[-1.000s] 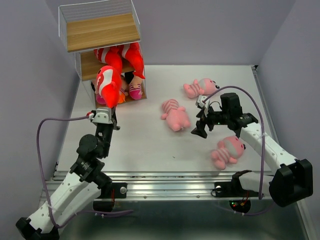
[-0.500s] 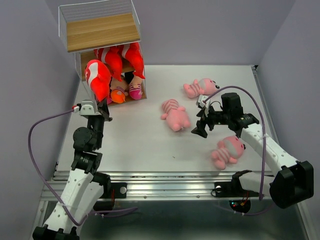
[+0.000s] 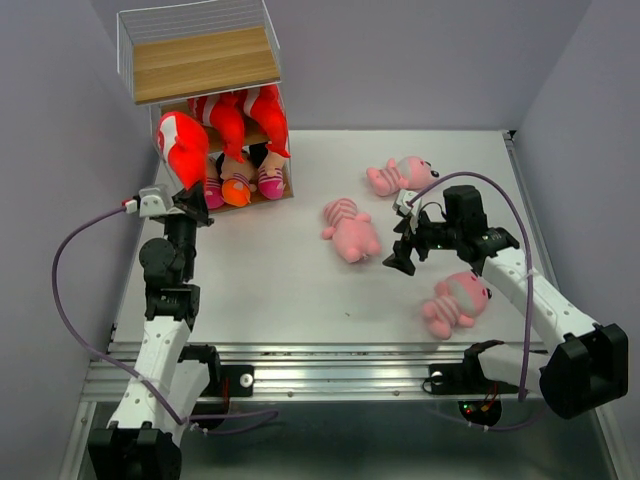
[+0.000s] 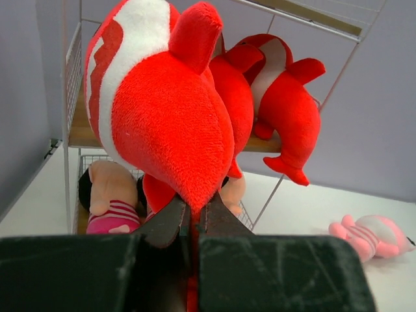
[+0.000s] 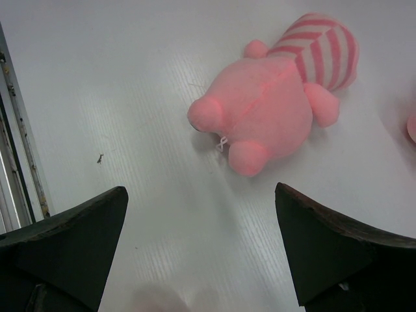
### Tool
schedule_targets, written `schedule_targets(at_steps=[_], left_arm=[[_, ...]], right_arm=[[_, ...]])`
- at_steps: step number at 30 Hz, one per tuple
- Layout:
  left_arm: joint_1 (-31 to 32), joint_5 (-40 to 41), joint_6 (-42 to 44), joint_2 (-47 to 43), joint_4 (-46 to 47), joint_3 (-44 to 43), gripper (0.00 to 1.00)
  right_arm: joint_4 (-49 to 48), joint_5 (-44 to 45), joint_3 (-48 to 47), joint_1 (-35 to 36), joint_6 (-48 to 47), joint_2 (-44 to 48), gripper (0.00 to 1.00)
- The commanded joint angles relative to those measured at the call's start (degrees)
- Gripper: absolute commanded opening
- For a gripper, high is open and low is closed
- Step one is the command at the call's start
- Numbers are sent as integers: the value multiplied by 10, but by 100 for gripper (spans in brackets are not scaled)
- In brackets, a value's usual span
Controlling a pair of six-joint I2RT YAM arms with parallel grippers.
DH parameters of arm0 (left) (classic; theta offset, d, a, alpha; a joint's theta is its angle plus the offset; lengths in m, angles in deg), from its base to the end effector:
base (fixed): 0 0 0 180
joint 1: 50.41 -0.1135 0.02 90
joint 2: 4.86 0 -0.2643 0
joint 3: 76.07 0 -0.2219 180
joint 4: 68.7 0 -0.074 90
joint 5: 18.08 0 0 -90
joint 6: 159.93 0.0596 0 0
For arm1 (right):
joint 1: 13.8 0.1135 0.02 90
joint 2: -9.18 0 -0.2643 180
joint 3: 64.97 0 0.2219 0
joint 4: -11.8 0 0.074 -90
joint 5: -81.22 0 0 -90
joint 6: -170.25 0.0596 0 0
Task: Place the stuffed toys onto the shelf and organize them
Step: Place the stuffed toy onto shelf
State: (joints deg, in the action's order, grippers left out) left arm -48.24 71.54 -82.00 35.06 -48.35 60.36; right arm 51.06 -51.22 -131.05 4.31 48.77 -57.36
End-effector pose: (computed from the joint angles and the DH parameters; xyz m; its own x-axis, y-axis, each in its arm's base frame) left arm 0.1607 -0.0065 0.3516 0.3883 -0.2240 -0.8939 0.1279 0.9737 -0.1884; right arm 0.2037 0.1089 0.2788 -0.1406 -0.4514 -0.8812 -0.9335 0.3569 -0.0339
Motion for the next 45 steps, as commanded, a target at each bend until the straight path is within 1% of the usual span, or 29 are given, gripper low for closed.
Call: schedule_targets(at_steps=[1, 11, 23, 31, 35, 45], left_arm=[[-36, -44, -44, 4, 99, -17, 0], [-95, -90, -103, 50, 162, -12, 0], [-118, -143, -134, 93, 199, -11, 0], [-140, -149, -160, 129, 237, -21, 0], [-152, -152, -181, 154, 272, -26, 0], [-161, -152, -220, 207, 330, -43, 0]], right_arm=[[-20, 3, 6, 5, -4, 16, 100], [-20, 7, 7, 5, -6, 17, 100], [-20, 10, 8, 5, -6, 13, 100], [-21, 13, 9, 5, -7, 15, 100], [-21, 11, 11, 5, -9, 13, 100], [-20, 14, 12, 5, -9, 11, 100]])
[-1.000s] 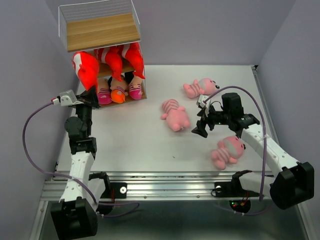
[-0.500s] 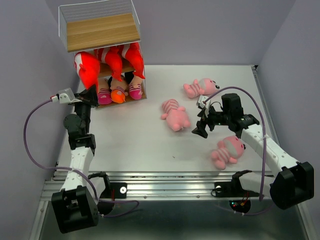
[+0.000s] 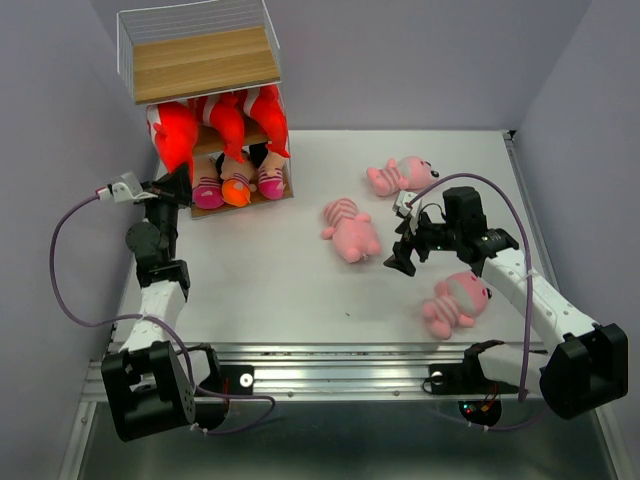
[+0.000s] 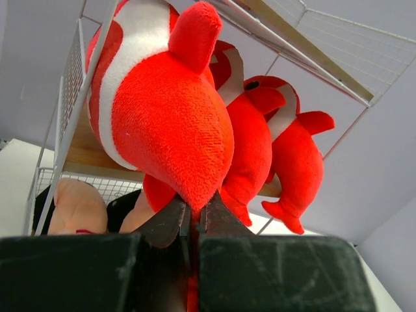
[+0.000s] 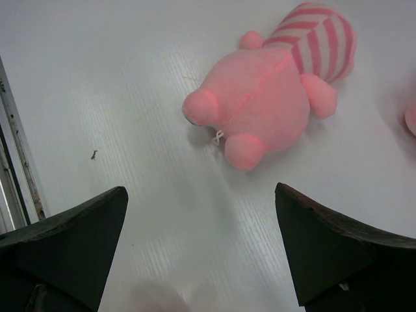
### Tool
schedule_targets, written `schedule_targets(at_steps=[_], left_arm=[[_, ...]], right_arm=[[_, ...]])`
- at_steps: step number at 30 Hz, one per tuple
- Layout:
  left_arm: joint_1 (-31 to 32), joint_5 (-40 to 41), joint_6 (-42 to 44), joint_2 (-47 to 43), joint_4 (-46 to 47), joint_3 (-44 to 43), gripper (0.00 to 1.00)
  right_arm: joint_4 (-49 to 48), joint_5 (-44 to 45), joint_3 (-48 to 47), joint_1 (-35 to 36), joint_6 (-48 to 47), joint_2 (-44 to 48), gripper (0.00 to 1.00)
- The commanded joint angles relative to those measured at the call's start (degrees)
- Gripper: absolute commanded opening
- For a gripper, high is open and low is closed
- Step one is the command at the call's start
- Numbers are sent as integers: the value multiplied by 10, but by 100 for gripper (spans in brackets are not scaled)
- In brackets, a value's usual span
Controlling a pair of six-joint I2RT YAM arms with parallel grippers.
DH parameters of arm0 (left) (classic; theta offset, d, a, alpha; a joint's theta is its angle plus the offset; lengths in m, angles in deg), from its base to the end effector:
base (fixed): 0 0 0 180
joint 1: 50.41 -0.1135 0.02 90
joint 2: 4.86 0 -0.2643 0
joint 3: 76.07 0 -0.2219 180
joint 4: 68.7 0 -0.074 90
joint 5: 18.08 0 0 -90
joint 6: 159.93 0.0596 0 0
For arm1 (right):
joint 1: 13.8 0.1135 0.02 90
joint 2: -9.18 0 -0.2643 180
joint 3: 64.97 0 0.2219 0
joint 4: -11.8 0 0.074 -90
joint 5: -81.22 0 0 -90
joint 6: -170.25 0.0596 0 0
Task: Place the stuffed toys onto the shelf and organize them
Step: Place the stuffed toy onto shelf
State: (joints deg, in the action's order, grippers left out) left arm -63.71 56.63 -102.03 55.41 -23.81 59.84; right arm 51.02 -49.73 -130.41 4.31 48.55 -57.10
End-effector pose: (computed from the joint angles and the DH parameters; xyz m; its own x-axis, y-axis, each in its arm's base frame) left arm 0.2152 0.0347 0.3443 0.3943 -0.4335 -0.8103 0.2511 0.8990 -0.3588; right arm 0.2033 0.1076 0.2756 -0.1465 -0.4655 -0.8728 -0.9268 0.3730 -0.0433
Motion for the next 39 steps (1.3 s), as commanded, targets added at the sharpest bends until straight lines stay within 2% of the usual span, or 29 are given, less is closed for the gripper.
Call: schedule_targets(at_steps=[1, 19, 39], left_arm=[[-7, -1, -24, 10, 93, -38, 0], [-9, 60, -109, 91, 198, -56, 0], [-10, 65, -125, 165, 221, -112, 0]], right_arm=[[-21, -1, 5, 5, -7, 8, 100], [-21, 3, 6, 5, -9, 3, 100], [-21, 8, 6, 5, -13, -3, 100]])
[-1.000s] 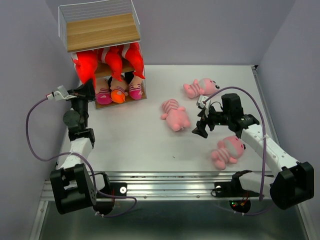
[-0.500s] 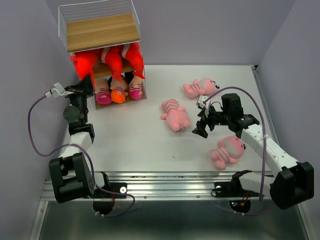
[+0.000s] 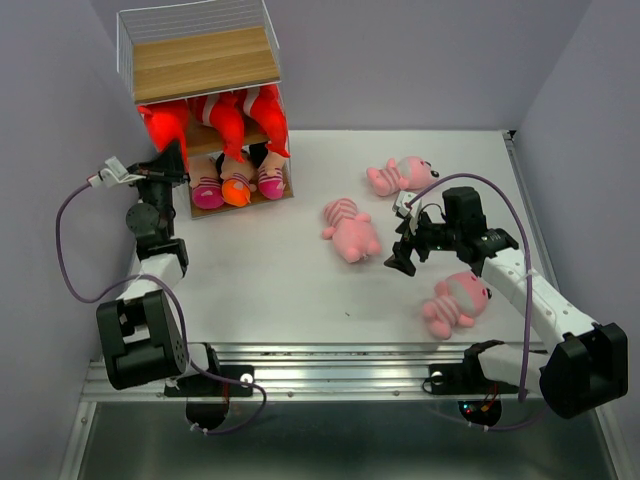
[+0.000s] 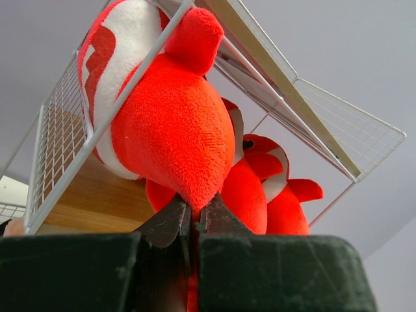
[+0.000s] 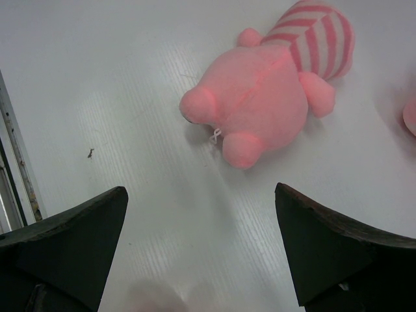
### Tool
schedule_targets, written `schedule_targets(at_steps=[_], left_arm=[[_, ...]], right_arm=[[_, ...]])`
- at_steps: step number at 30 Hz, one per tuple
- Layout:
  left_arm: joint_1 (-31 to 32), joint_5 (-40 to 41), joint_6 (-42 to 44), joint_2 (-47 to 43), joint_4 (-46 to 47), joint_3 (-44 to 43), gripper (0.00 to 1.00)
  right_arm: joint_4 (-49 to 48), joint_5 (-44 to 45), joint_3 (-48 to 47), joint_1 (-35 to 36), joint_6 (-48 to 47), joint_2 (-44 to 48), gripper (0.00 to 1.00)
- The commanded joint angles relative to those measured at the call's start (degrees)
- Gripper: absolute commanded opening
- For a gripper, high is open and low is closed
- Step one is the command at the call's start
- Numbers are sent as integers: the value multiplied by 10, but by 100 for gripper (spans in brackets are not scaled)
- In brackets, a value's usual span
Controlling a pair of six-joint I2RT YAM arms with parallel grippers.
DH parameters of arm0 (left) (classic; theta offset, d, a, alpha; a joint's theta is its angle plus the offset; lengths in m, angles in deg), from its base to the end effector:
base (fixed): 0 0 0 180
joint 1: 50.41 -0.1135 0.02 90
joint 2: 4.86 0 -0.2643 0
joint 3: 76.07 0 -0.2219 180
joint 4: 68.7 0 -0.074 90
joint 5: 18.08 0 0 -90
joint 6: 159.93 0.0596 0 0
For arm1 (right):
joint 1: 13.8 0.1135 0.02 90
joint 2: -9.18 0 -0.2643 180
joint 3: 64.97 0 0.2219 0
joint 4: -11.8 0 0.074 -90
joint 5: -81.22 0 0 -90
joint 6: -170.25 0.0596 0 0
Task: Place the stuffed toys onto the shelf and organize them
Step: Place the stuffed toy onto shelf
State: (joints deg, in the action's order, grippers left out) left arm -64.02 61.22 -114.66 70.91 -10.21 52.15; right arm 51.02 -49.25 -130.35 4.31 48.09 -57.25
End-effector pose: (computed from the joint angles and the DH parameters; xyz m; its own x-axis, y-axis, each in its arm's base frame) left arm 0.2621 0.0521 0.3546 0.4492 -0.6028 -0.6595 0.3288 0.7979 -0.5053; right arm 0.2040 0.1074 0.2745 -0.1437 -0.4730 -0.8692 -0.9257 0.3748 -0.0510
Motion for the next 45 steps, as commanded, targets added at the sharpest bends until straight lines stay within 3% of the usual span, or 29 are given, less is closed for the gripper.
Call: schedule_targets(at_steps=[1, 20, 36, 45], left_arm=[[-6, 17, 1, 17, 85, -41, 0], [-6, -68, 3, 110, 62, -121, 0], [-7, -171, -5, 144, 94, -147, 0], [-12, -153, 11, 141, 14, -172, 0]], right_arm=[[-20, 3, 6, 5, -7, -1, 100], [-21, 7, 7, 5, -11, -3, 100], [-20, 8, 8, 5, -13, -6, 100], [-20, 8, 9, 5, -16, -7, 100]])
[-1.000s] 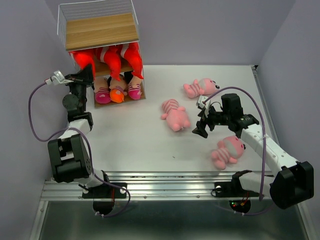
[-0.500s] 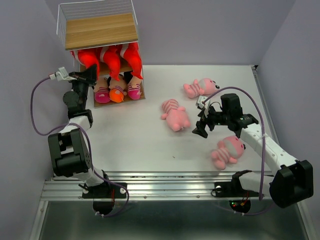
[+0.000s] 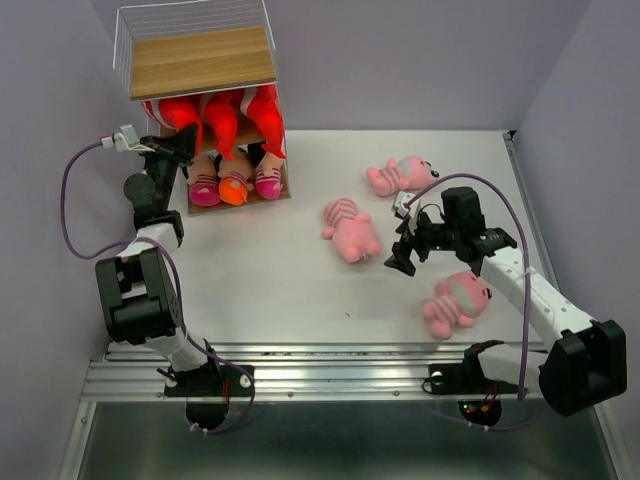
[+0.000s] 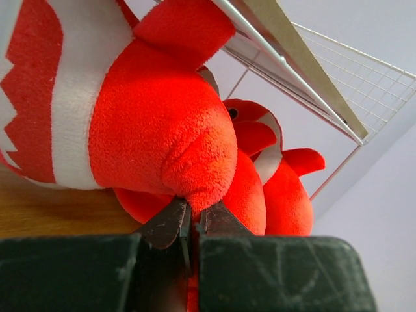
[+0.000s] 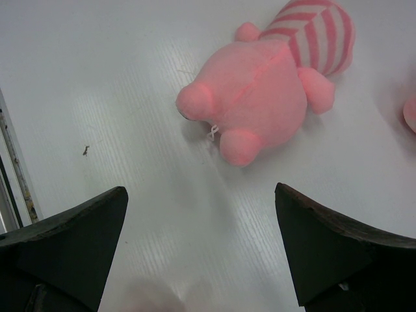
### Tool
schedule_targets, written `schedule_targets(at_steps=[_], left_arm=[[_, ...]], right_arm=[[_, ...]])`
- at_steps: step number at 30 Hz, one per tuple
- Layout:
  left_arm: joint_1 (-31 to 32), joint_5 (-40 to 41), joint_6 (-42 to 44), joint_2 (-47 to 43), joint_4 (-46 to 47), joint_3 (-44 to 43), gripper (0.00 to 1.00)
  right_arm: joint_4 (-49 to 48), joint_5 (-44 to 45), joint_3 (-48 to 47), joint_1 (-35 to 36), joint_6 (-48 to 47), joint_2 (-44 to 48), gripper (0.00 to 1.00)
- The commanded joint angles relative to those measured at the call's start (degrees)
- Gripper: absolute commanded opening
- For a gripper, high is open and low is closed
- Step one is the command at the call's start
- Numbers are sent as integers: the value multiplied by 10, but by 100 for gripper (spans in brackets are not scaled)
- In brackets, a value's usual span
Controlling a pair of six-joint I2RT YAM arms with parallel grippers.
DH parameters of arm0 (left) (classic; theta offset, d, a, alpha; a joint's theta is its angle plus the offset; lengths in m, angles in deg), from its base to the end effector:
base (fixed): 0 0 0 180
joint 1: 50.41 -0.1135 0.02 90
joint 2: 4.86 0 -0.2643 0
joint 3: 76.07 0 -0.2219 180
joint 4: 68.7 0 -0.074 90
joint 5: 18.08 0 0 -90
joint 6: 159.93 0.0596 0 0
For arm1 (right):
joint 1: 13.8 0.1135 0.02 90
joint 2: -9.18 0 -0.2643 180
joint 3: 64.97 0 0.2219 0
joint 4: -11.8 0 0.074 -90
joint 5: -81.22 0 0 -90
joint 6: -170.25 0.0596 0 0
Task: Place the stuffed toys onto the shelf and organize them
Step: Place the stuffed toy onto shelf
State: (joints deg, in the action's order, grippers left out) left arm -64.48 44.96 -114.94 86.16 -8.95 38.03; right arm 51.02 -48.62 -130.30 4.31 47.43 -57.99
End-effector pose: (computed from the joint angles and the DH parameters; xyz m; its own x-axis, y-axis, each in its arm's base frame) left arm 0.3269 0.0541 0.3558 0.2870 -0.5779 -0.7639 0.4925 0.7731 -0.3998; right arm 0.2063 0.1076 0.2713 -0.1464 -0.4858 -0.8617 -0.9248 0.3765 -0.0550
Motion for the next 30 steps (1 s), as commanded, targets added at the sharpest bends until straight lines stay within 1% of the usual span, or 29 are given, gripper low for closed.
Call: schedule_targets(at_steps=[1, 7, 10, 13, 19, 22, 24, 25, 27, 28, 30], left_arm=[[-8, 13, 21, -14, -9, -30, 0], [-9, 41, 37, -31, -99, -23, 0], [-9, 45, 44, -44, -114, -10, 0], [-10, 56, 59, -64, -130, 22, 0], [-19, 69, 58, -90, -179, 33, 1], [-21, 80, 63, -103, -209, 36, 11], [-23, 84, 63, -110, -220, 35, 15], [-24, 85, 63, -114, -230, 35, 22], [-25, 89, 63, -118, -239, 37, 27], [-25, 91, 63, -120, -246, 41, 32], [-27, 99, 63, -127, -252, 46, 37]], right_arm=[[-21, 2, 9, 5, -9, 0, 100], [-20, 2, 9, 5, -10, 1, 100], [-20, 2, 10, 5, -9, 1, 100], [-20, 1, 9, 5, -10, 2, 100], [-21, 2, 10, 5, -11, 3, 100], [-20, 2, 10, 5, -11, 5, 100], [-20, 1, 10, 5, -11, 5, 100], [-20, 1, 10, 5, -11, 5, 100], [-20, 1, 10, 5, -11, 5, 100], [-21, 2, 10, 5, -11, 6, 100], [-20, 2, 10, 5, -11, 6, 100]])
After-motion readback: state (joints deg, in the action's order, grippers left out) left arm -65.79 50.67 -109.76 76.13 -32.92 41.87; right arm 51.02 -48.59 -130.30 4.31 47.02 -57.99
